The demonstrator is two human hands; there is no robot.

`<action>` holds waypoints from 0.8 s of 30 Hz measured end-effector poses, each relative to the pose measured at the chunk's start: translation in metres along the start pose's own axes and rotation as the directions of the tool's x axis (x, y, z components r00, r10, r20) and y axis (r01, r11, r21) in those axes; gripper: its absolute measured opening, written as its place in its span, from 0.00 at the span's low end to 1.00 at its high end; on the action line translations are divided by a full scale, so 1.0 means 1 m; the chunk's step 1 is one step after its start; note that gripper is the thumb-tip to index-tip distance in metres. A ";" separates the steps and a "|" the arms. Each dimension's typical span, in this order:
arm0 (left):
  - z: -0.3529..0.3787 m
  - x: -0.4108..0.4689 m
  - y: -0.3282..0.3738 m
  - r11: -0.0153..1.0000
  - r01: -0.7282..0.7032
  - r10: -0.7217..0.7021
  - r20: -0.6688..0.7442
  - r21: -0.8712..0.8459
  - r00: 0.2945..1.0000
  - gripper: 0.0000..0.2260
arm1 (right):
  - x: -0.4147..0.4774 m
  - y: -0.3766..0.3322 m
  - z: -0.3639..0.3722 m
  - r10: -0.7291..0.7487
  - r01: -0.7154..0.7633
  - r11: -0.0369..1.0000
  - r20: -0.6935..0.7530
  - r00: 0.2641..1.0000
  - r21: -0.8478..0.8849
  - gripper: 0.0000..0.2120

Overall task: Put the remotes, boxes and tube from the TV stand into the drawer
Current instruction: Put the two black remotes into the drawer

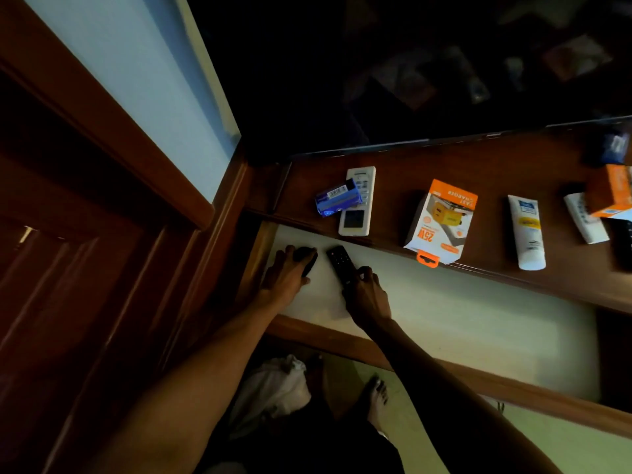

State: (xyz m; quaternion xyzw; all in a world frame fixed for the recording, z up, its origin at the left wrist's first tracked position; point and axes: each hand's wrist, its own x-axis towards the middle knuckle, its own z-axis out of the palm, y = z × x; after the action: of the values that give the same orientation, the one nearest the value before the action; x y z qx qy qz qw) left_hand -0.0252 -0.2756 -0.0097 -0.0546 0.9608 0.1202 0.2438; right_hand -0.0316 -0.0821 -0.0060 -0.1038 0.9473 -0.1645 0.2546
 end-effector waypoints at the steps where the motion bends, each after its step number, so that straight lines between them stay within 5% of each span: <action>1: 0.000 -0.001 -0.003 1.000 -0.004 0.004 -0.001 0.027 1.000 0.31 | 0.002 -0.004 0.002 -0.001 0.001 1.000 -0.003 1.000 0.008 0.27; 8: -0.002 -0.018 -0.028 0.973 -0.202 0.197 0.054 0.110 0.979 0.37 | 0.000 -0.018 0.012 -0.092 0.087 0.993 0.062 0.994 0.078 0.24; 13: -0.001 -0.023 -0.030 0.976 -0.139 0.144 -0.019 0.168 0.989 0.37 | 0.005 -0.031 0.019 -0.157 0.140 0.982 0.130 0.979 0.127 0.26; 21: -0.003 -0.034 -0.030 0.998 -0.050 0.043 -0.152 -0.042 0.987 0.22 | 0.014 -0.053 0.030 -0.135 0.107 0.963 0.101 0.986 0.247 0.31; 24: -0.009 -0.033 -0.033 0.984 -0.070 0.033 -0.219 -0.162 0.975 0.24 | 0.016 -0.060 0.031 -0.131 0.100 0.958 0.101 0.986 0.268 0.32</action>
State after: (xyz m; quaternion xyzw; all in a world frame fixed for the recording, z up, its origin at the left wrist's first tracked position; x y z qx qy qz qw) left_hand 0.0052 -0.3079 0.0075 -0.0626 0.9690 0.2006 0.1297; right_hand -0.0230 -0.1495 -0.0165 -0.1340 0.8929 -0.2963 0.3113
